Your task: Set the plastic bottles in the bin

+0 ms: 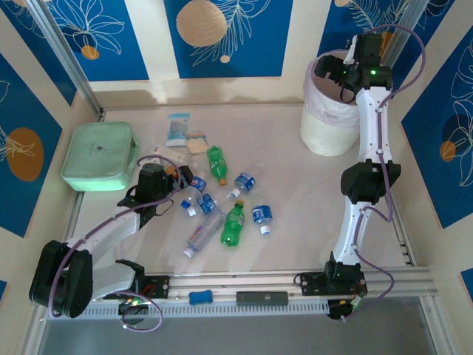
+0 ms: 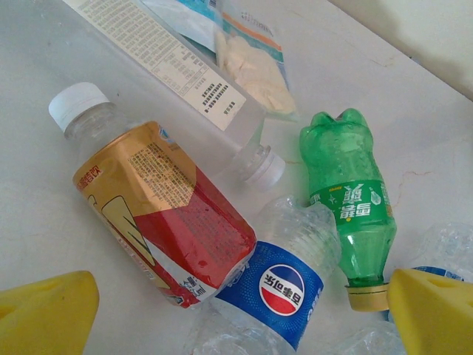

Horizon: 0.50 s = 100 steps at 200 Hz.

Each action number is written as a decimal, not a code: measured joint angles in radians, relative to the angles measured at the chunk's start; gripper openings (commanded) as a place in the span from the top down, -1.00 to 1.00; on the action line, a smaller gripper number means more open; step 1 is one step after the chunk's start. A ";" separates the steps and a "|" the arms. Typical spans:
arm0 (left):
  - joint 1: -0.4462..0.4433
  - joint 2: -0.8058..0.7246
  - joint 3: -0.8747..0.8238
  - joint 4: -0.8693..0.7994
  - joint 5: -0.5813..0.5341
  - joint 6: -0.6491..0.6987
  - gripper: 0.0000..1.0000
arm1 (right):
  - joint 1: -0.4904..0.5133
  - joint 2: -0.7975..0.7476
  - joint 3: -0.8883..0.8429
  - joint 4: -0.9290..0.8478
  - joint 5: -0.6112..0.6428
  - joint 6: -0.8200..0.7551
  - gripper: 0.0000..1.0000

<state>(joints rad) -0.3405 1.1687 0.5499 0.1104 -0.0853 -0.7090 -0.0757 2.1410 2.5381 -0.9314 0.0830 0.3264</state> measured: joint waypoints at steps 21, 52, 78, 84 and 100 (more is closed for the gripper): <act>0.000 0.014 0.016 0.000 0.000 0.003 -0.99 | 0.017 -0.079 -0.075 0.003 -0.024 0.008 -0.96; 0.000 0.035 0.046 0.000 0.000 0.005 -1.00 | 0.100 -0.213 -0.204 0.038 -0.036 0.002 -0.97; 0.003 0.056 0.069 0.000 -0.001 0.010 -0.99 | 0.206 -0.328 -0.368 0.098 -0.034 -0.027 -0.99; 0.004 0.064 0.076 0.000 -0.002 0.010 -0.99 | 0.232 -0.351 -0.410 0.113 -0.032 -0.033 -0.99; 0.006 0.089 0.101 -0.012 -0.013 0.009 -0.99 | 0.305 -0.399 -0.520 0.158 -0.018 -0.052 -0.98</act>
<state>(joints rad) -0.3340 1.2572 0.6510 0.0982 -0.0982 -0.6998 0.2291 1.7416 2.0182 -0.7731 0.0654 0.2745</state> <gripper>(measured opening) 0.997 0.991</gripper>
